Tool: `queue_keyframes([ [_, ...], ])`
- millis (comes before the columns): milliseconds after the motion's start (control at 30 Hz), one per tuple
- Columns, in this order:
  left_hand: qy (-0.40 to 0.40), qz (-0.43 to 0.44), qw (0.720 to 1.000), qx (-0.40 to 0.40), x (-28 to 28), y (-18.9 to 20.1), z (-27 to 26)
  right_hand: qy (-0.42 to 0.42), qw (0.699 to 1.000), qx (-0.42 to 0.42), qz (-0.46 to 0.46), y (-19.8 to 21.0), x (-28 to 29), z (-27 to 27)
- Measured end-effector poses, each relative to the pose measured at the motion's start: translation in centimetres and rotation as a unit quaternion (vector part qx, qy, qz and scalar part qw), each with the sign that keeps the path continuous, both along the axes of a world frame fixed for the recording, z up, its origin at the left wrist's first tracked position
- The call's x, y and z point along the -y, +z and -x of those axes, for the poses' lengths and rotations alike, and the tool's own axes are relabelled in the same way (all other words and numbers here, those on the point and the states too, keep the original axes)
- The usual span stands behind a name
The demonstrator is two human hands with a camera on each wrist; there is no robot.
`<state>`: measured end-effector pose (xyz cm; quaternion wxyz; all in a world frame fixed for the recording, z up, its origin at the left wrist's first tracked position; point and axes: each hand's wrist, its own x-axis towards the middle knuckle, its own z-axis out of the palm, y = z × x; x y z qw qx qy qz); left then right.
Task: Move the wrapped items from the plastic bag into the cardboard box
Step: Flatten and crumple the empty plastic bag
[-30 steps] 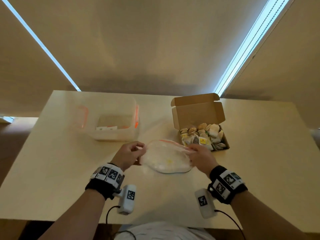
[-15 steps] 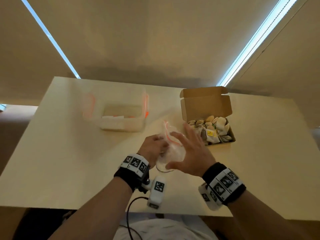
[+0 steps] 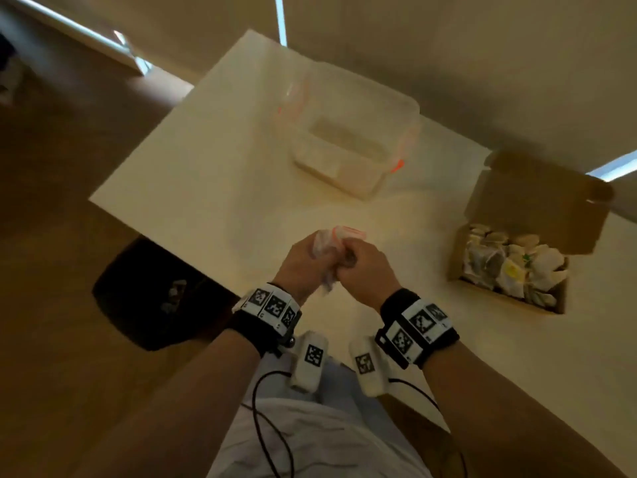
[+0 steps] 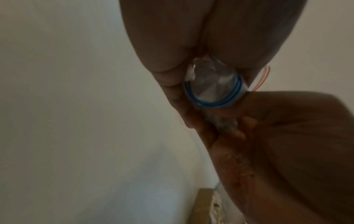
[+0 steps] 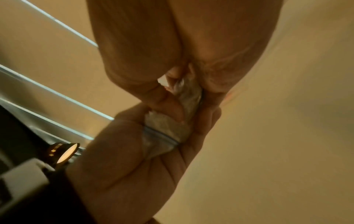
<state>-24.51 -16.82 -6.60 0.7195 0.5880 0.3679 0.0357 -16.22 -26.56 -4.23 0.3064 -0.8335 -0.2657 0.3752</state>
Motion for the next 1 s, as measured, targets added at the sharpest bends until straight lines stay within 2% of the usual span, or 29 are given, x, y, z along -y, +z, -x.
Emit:
queue_keyframes([
  [133, 0.076, -0.06, 0.995, -0.039, -2.0, -1.5, 5.1, 0.072, 0.997, -0.038, -0.017, -0.9, -2.6, 3.5],
  [233, 0.147, -0.027, 0.988, -0.041, -3.7, -2.4, 8.9, 0.114, 0.992, -0.04, -0.032, -1.4, -5.3, 6.3],
  [400, 0.285, 0.011, 0.958, -0.024, -6.9, -3.3, 15.6, 0.229, 0.971, -0.056, -0.032, -3.3, -10.8, 11.7],
  [500, 0.349, -0.016, 0.929, -0.122, -10.1, -5.7, 20.0, 0.254, 0.962, -0.101, -0.008, -5.3, -14.5, 15.0],
  [600, 0.403, 0.058, 0.891, -0.201, -14.3, -10.1, 24.0, 0.31, 0.944, -0.107, 0.045, -7.8, -17.8, 17.5],
  [733, 0.393, 0.157, 0.847, -0.322, -21.5, -19.1, 29.0, 0.366, 0.918, -0.094, 0.119, -12.4, -23.5, 21.1],
  [900, 0.349, 0.177, 0.844, -0.368, -29.5, -31.8, 33.0, 0.407, 0.9, -0.065, 0.14, -19.5, -29.7, 25.1],
  [1000, 0.383, 0.188, 0.826, -0.368, -33.3, -37.7, 34.3, 0.433, 0.889, -0.041, 0.143, -23.2, -31.5, 26.2],
])
